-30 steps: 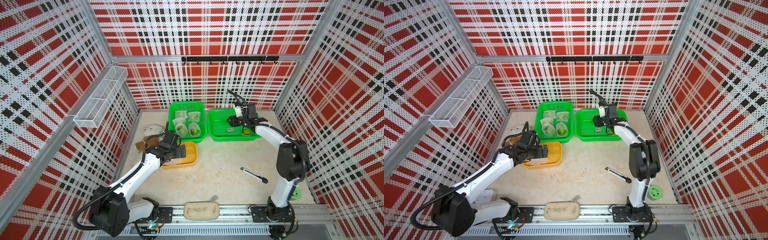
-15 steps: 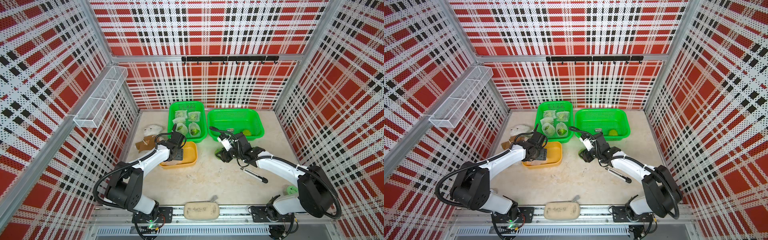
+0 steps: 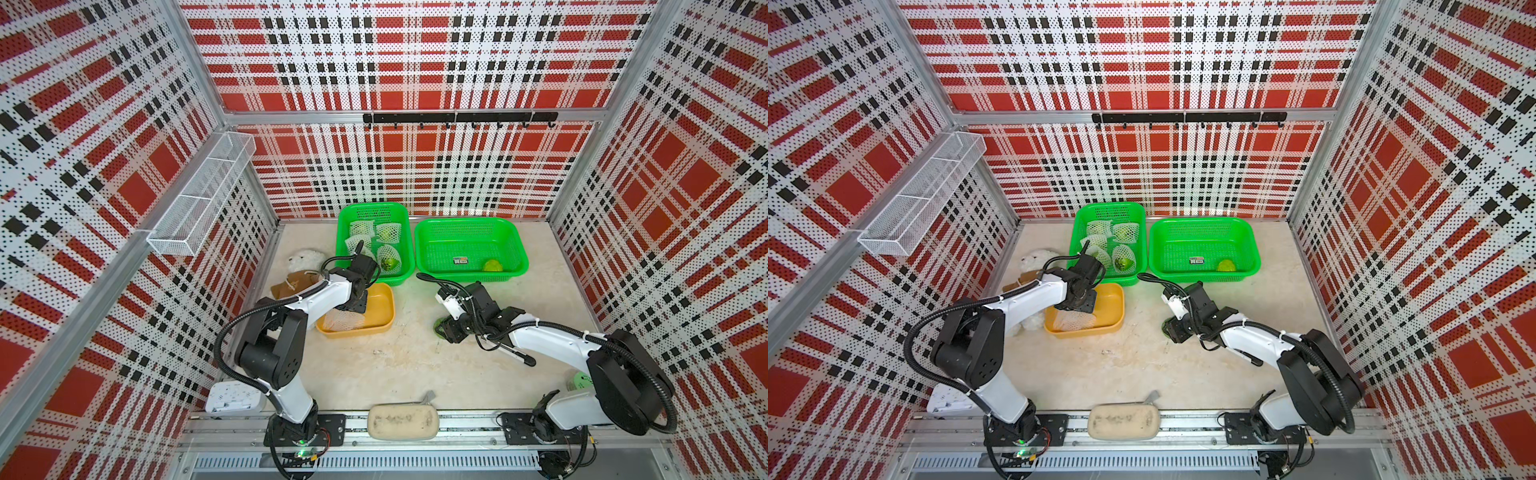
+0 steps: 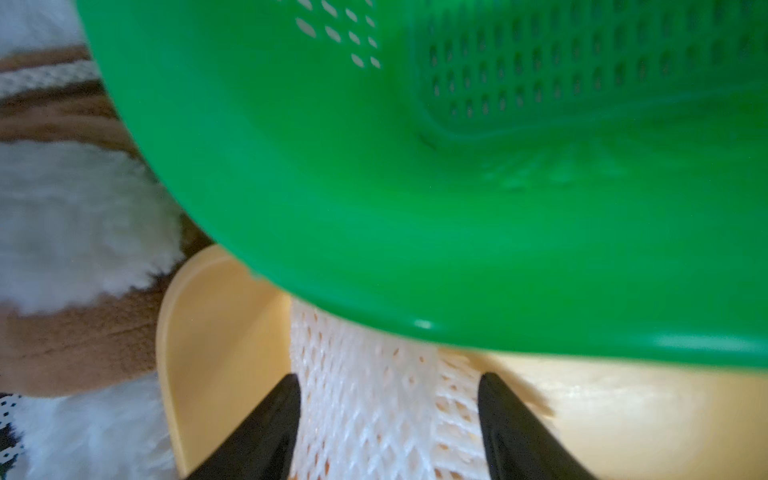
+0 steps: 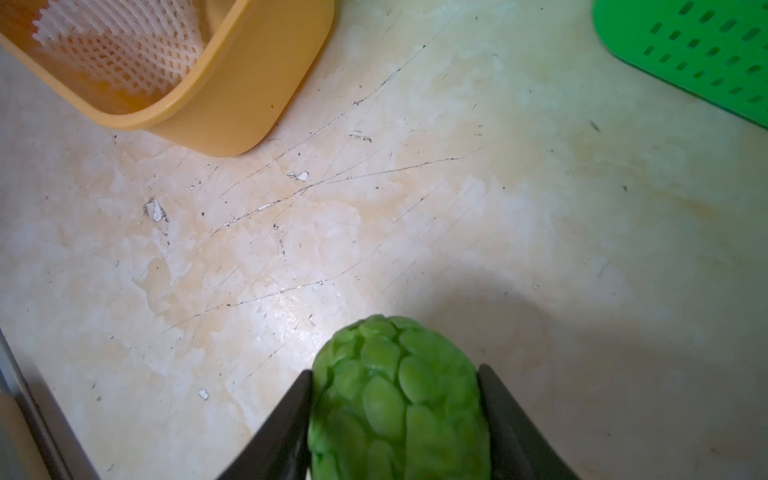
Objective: Sleeve custard apples in foam nets
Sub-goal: Place the custard apple at the center of the board, then pick up the foam net from the storage box.
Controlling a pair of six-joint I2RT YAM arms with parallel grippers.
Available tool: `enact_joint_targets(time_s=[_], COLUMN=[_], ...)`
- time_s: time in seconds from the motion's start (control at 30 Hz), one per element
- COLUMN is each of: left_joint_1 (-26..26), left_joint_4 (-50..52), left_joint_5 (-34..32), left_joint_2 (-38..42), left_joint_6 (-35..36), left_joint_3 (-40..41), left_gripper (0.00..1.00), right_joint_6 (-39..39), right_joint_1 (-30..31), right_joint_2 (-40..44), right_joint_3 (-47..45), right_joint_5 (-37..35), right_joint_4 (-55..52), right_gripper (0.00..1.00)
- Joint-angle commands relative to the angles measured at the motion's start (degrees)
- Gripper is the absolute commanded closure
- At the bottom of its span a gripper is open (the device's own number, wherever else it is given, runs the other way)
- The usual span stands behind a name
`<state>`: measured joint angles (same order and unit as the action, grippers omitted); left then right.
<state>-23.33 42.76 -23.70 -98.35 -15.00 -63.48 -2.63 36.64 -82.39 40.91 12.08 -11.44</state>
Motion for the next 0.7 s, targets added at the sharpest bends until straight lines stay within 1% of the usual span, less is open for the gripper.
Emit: enact_joint_targets(time_s=[0.0, 0.07, 0.17, 0.27, 0.37, 0.43, 0.5, 0.53, 0.57, 0.67], left_joint_1=[-0.5, -0.5, -0.4, -0.4, 0.0, 0.1, 0.3, 0.3, 0.2, -0.4], left_joint_4=[2.8, 3.1, 3.1, 3.4, 3.3, 3.6, 3.9, 4.2, 4.5, 6.1], left_joint_5=[-2.2, -2.7, -3.3, -4.4, -4.6, -5.1, -5.5, -5.8, -6.0, -6.8], left_joint_2=[-1.3, -1.7, -2.5, -2.1, -0.9, -0.2, 1.1, 2.0, 3.3, 7.6], left_joint_6=[0.2, 0.1, -0.1, -0.4, -0.3, -0.3, -0.4, -0.5, -0.6, -0.8], left_joint_3=[-1.3, -1.1, -0.8, -0.7, -0.6, -0.6, -0.5, -0.5, -0.5, -1.0], left_gripper=[0.34, 0.37, 0.47, 0.62, 0.66, 0.71, 0.82, 0.89, 0.99, 1.0], right_joint_6=[-0.1, 0.0, 0.4, 1.3, 2.2, 2.3, 2.2, 1.8, 1.1, -2.3], right_joint_1=[0.1, 0.2, 0.1, 0.2, 0.2, 0.1, 0.1, 0.1, 0.0, -0.8], right_joint_2=[-0.9, -0.3, 1.7, 4.6, 7.2, 8.8, 10.1, 10.5, 10.8, 10.4], right_joint_3=[-0.1, 0.2, 0.8, 2.5, 4.9, 6.4, 8.1, 9.0, 9.8, 12.5], right_joint_5=[1.2, 2.0, 3.3, 4.5, 5.0, 5.2, 7.3, 8.6, 9.8, 14.6], right_joint_4=[1.4, 0.7, -0.6, -3.8, -7.8, -9.9, -11.3, -11.8, -12.1, -12.0], right_gripper=[0.48, 0.41, 0.3, 0.21, 0.16, 0.14, 0.11, 0.11, 0.1, 0.09])
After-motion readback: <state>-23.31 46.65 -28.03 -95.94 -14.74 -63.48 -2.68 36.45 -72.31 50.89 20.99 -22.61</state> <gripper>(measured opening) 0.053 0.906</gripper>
